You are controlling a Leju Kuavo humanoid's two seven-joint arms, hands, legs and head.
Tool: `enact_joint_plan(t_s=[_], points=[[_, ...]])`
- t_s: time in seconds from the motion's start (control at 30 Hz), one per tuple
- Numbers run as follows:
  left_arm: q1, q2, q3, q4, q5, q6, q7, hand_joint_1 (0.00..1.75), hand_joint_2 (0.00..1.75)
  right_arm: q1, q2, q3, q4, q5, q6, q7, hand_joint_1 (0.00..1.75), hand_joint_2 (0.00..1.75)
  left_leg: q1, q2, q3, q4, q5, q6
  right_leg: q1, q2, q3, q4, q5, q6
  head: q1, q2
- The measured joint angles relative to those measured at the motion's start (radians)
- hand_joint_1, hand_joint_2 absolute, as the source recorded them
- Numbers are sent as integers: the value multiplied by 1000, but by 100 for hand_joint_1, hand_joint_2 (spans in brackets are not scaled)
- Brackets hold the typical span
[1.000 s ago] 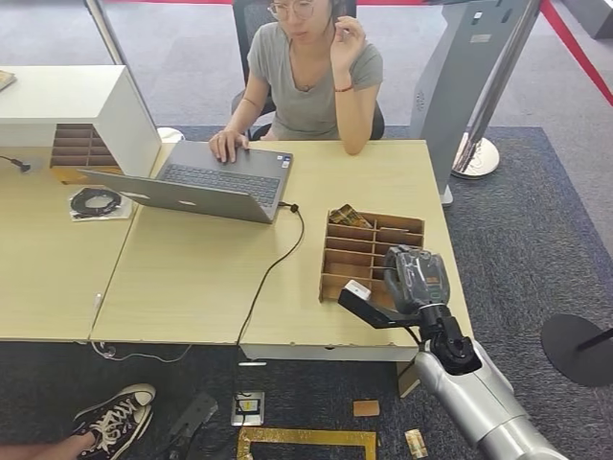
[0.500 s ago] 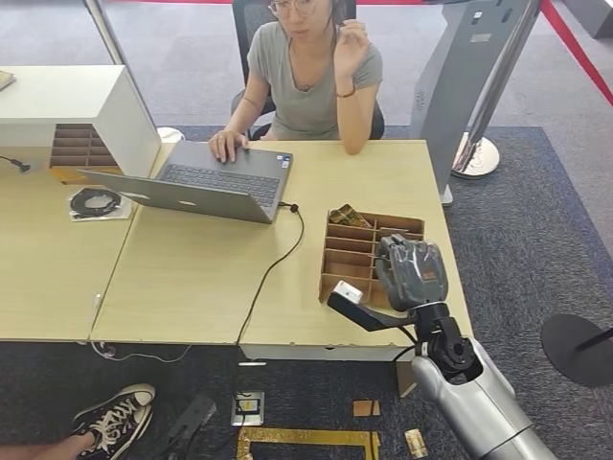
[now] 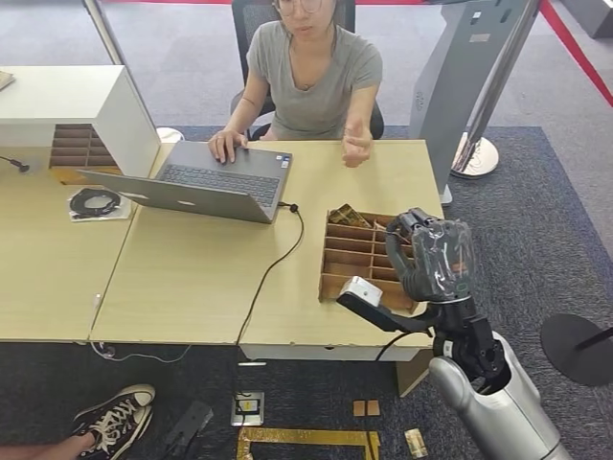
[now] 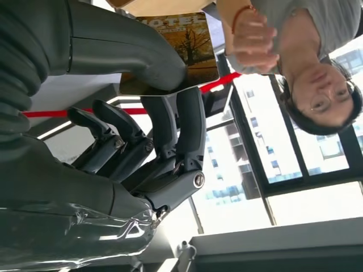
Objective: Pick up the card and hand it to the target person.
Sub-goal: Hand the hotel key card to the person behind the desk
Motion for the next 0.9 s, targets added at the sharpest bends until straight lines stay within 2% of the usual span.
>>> enact_joint_plan(t_s=[0.17, 0.3, 0.63, 0.9], points=[[-4, -1, 0, 0, -14, -8, -1, 0, 175, -35, -1, 4, 10, -11, -1, -42, 175, 175, 0, 0, 0, 0, 0, 0, 0, 0, 0, 0, 0, 0, -1, 0], [-17, -4, 0, 0, -33, -18, 6, 0, 175, -110, 5, 12, 93, 23, -7, -52, 175, 175, 0, -1, -1, -1, 1, 0, 0, -1, 1, 1, 1, 0, 0, 0], [-60, -21, -8, 0, -78, -39, 40, 0, 175, -389, 65, 53, 465, 31, 13, -57, 175, 175, 0, -3, -2, 0, 2, 0, 0, -3, 0, 1, 1, 0, 0, 0], [-74, -31, -17, 0, -84, -46, 42, 0, 175, -525, 147, 108, 757, 31, 42, -57, 174, 175, 0, -3, -3, 0, 2, 0, 0, -4, -1, 1, 1, 0, -1, 0]])
